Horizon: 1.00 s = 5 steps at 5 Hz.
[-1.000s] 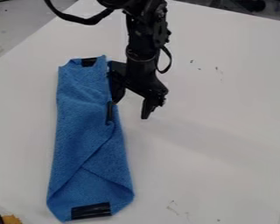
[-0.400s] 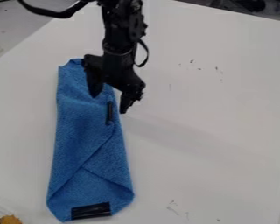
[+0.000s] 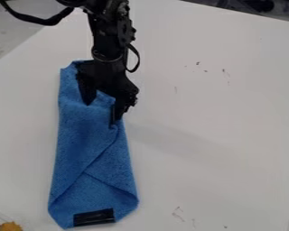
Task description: Unfold the cloth from the right to the left
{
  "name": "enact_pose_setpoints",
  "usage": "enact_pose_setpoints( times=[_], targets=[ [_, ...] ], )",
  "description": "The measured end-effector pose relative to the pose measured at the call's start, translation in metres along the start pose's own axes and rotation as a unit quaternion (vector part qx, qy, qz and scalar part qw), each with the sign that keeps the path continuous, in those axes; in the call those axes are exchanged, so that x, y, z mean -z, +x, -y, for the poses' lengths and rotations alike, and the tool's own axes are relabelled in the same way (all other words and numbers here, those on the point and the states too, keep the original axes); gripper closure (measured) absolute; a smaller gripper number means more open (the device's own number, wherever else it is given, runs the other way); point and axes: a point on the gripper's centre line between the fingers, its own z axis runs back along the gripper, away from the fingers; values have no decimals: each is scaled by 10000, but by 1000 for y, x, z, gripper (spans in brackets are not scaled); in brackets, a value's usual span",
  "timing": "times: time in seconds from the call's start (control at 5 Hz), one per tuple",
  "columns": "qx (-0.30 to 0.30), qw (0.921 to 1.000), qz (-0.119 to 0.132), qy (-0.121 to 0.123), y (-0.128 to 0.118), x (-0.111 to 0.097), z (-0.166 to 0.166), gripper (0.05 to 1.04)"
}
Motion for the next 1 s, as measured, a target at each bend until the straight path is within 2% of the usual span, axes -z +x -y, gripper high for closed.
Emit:
enact_pose_setpoints(
  times=[0.4,0.6,0.8,1.0],
  targets=[
    [8,10000,26,-18,7,-3,4,82],
    [90,9999,-56,-85,6,2,7,82],
    [-25,9999,-6,-119,6,5,2,82],
    [-8,9997,-15,-224,6,13,5,133]
  ],
)
